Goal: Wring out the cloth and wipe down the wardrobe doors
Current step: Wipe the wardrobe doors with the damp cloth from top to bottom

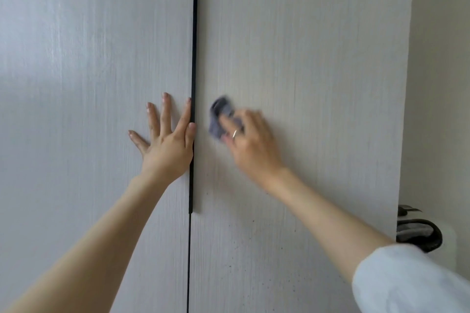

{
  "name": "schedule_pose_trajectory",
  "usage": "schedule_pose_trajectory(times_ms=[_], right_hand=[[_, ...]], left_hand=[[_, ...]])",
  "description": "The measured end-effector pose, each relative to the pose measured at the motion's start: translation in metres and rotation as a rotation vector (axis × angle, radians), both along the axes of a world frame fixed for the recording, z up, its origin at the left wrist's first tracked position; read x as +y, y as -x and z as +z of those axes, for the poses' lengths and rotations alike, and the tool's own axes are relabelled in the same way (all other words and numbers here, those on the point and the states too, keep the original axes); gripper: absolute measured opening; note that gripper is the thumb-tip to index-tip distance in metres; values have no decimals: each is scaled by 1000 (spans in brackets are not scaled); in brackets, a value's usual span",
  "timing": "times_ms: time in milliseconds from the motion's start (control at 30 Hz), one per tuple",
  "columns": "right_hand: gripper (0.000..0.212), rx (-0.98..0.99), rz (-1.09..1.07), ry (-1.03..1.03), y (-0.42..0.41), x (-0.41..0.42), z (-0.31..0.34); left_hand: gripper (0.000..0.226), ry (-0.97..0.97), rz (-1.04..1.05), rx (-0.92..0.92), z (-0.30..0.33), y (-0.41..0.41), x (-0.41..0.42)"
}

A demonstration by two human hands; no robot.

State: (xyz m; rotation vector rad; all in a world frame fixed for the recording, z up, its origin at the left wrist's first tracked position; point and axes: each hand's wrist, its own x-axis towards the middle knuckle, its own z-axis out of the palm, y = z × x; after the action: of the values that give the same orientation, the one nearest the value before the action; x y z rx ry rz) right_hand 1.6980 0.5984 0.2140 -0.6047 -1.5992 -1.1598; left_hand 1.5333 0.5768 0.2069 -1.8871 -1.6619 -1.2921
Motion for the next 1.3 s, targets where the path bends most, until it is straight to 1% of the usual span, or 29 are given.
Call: schedule_pose_trajectory(times_ms=[67,133,167,200,233,267,333,367,400,433,467,533,633,667,733,800,833,867,900,933,1033,1067,1100,1133,1167,1233,1267,1300], right_hand=[[15,-270,-65,36,2,-3,-56],[26,-609,-78,32,-6,-7,-88],[33,-702,-62,14,-10,-8,-86],[33,-713,-59,-9,-13,-8,-74],[28,-662,-54,-32,-14,-5,-53],[25,-544,-53,-45,-12,-3,-30],[38,-211,-69,-33,-6,-1,18],[44,-61,-76,12,0,-2,35],[48,50,-73,64,6,-5,45],[48,116,-64,97,12,-7,47],[46,138,-52,101,16,-6,41],[39,86,-28,95,23,-2,8],[34,-97,-15,81,23,1,-76],[33,-179,-36,96,17,-1,-107],[30,-402,-81,118,1,-8,-154],[38,-616,-78,115,-14,-12,-165],[37,-682,-84,105,-20,-11,-157],[31,-703,-90,96,-24,-11,-145],[27,-651,-86,67,-27,-10,-128],[27,-527,-80,52,-32,-9,-109],[36,-15,-34,126,-41,-13,-63],[37,70,-14,151,-42,-13,-65],[37,84,4,167,-41,-13,-81],[35,24,11,173,-40,-11,-106],[33,-115,-4,181,-40,-10,-141],[25,-530,-84,174,-57,-14,-204],[22,-691,-129,191,-68,-20,-218],[25,-777,-148,201,-78,-23,-216]], left_hand=[[48,1,-15,-3,0,1,0],[48,11,-24,20,-1,4,-1],[49,11,-24,33,-2,5,-1],[49,8,-19,42,-4,6,0],[49,1,-14,48,-4,8,0],[49,4,-9,54,-6,8,1],[49,8,-2,62,-7,9,1],[49,7,-3,64,-8,8,1],[49,6,-4,62,-8,8,1],[49,3,-7,58,-9,8,1],[49,2,-7,58,-10,9,1],[49,-1,2,79,-14,11,2],[50,-22,17,76,-23,12,1],[50,-13,18,59,-29,9,-1],[50,29,12,23,-42,3,-5],[49,54,8,-3,-52,-1,-7],[49,59,8,-10,-55,-2,-8],[49,68,6,-19,-60,-2,-9],[49,68,7,-25,-63,-3,-8],[49,66,7,-32,-66,-3,-8],[49,54,7,-58,-76,-5,-7],[48,53,4,-71,-79,-7,-7],[48,56,1,-79,-82,-8,-8],[48,58,-1,-85,-84,-9,-8],[48,64,-3,-89,-87,-9,-9],[48,78,-8,-95,-93,-10,-10],[48,79,-7,-97,-96,-10,-10],[48,77,-8,-103,-100,-11,-10]])
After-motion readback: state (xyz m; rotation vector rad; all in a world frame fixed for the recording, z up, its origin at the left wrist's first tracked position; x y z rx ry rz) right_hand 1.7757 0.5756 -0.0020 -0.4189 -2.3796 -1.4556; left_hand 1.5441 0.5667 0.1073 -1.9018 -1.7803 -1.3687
